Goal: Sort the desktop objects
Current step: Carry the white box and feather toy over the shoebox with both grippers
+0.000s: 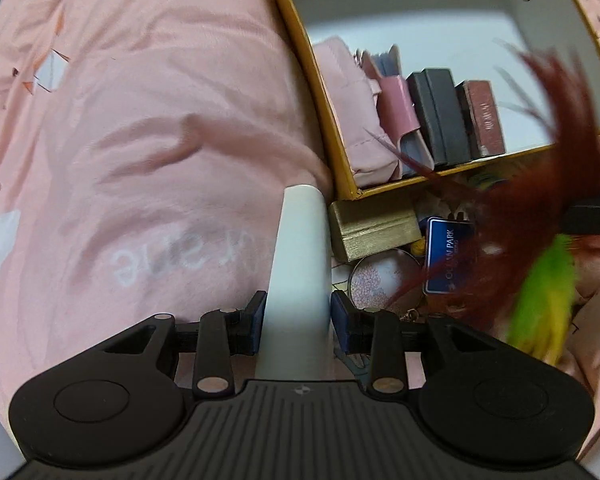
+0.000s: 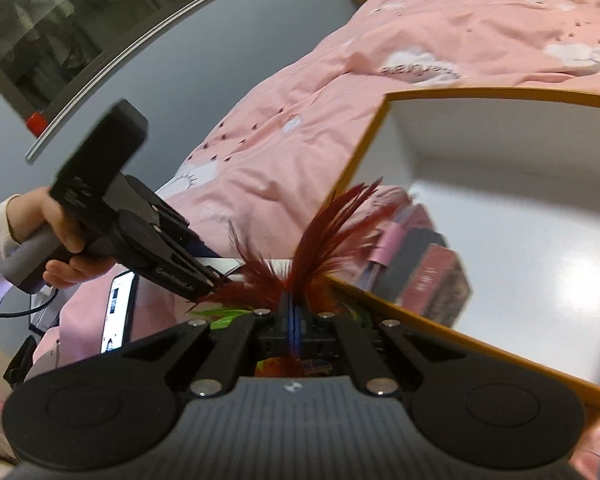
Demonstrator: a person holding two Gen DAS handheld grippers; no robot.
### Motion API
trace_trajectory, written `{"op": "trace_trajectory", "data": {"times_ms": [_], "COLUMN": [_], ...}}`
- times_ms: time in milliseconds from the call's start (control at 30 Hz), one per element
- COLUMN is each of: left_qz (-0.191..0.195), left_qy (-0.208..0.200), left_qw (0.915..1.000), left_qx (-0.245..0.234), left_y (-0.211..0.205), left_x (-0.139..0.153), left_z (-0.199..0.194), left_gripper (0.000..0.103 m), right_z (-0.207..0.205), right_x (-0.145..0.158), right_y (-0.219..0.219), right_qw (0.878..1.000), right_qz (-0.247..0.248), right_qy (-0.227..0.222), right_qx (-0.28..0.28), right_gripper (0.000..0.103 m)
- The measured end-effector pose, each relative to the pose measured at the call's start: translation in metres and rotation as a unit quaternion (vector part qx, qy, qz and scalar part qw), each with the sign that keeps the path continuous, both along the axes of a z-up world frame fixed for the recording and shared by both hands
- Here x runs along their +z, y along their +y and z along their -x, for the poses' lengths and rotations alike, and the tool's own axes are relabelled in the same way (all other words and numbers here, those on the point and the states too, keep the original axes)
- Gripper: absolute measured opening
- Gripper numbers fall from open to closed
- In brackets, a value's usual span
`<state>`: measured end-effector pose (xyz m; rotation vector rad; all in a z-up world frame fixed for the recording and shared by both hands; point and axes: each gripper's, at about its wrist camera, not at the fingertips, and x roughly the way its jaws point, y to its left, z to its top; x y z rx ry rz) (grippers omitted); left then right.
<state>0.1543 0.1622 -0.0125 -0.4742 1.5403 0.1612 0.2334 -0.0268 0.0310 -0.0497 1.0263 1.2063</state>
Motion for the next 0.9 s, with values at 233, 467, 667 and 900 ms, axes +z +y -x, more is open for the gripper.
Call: {"op": "trace_trajectory", "data": {"times_ms": [233, 467, 667, 900], "left_qz": [0.017, 0.004, -0.027, -0.11], "left_qy": [0.015, -0.046, -0.108, -0.176], "left_qw": [0.9997, 0.9969, 0.9913, 0.9779], "left_qx": [0.009, 0.064, 0.07, -0.02], "left_y": [0.001, -0.001, -0.01, -0.036], "left_x": [-0.014, 0.017, 0.058, 0.1], "left_z": [-0.001, 0.035, 0.055, 0.036], "left_gripper": [0.032, 0.032, 0.032, 0.032], "right_z": [-0.007, -0.014, -0.016, -0.023], "right_x": [0.005, 0.014, 0.026, 0.05], "right_y": [-0.03, -0.057, -0.075, -0.083], "right_qw": [1.0, 0.999, 0.998, 0.997], "right_qz": [0.002, 0.0, -0.009, -0.028], "right_qy": [-0.006, -0.007, -0.013, -0.029], "right_qx": [-0.026, -0.047, -0.061, -0.072], "right_gripper": [0.0, 0.0, 0.0, 0.0]}}
